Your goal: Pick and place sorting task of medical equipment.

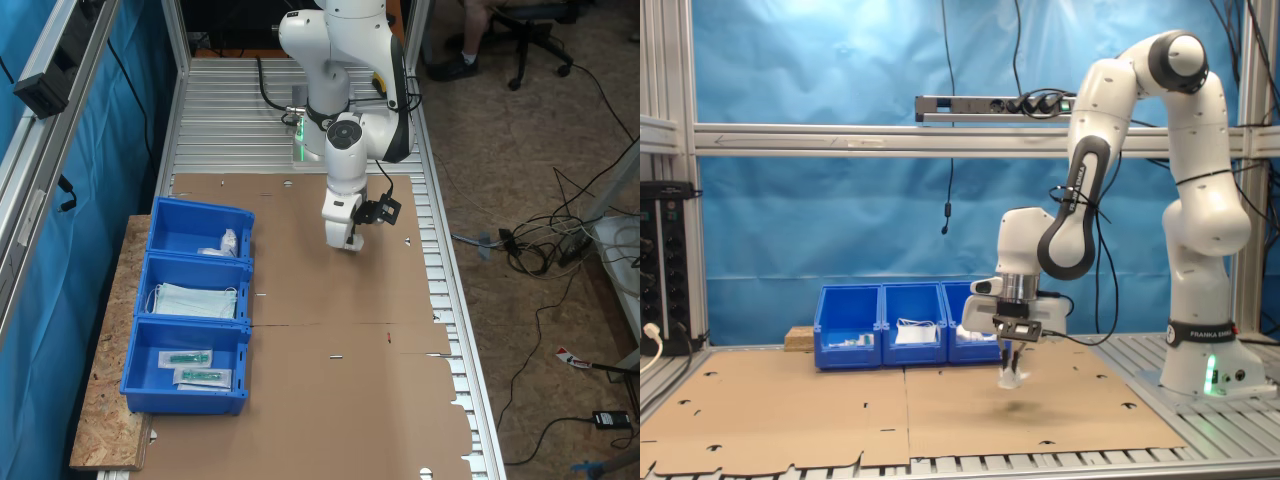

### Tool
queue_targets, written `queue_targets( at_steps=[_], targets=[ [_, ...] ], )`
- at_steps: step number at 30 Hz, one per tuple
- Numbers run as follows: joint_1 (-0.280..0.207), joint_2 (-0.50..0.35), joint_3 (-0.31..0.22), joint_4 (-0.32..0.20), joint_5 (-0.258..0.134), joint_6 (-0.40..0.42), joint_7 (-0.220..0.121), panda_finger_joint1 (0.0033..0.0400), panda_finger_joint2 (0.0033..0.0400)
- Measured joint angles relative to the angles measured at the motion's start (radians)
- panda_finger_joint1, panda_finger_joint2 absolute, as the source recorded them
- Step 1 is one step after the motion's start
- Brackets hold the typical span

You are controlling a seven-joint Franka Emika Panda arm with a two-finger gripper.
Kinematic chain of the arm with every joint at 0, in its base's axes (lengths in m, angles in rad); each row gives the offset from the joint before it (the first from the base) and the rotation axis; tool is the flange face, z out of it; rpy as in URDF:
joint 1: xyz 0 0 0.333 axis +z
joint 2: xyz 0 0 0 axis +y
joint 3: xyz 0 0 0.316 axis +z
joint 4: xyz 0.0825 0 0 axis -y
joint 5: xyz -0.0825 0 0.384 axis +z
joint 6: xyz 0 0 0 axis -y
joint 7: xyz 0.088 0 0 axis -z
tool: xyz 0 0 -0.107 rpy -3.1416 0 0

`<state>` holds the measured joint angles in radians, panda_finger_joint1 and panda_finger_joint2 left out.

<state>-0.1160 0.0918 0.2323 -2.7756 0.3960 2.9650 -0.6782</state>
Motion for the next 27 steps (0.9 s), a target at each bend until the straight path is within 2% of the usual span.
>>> queue_targets(
  at_steps=[9,15,18,21,25,26,27],
  targets=[
    [0.0,-0.136,-0.01,0.0,0.0,-0.141,0.007,0.0042,0.0042],
    [-0.007,-0.218,-0.018,0.006,0.0,-0.239,0.04,0.0042,0.0042],
    [-0.026,-0.265,-0.019,0.021,-0.007,-0.3,0.064,0.0042,0.0042],
    [-0.055,-0.297,-0.02,0.039,-0.036,-0.341,0.081,0.0042,0.0042],
    [-0.113,-0.331,-0.021,0.069,-0.107,-0.384,0.1,0.0043,0.0043],
    [-0.113,-0.331,-0.021,0.069,-0.107,-0.384,0.1,0.0043,0.0043],
    [-0.131,-0.338,-0.021,0.077,-0.129,-0.394,0.104,0.0043,0.0043]
  ],
)
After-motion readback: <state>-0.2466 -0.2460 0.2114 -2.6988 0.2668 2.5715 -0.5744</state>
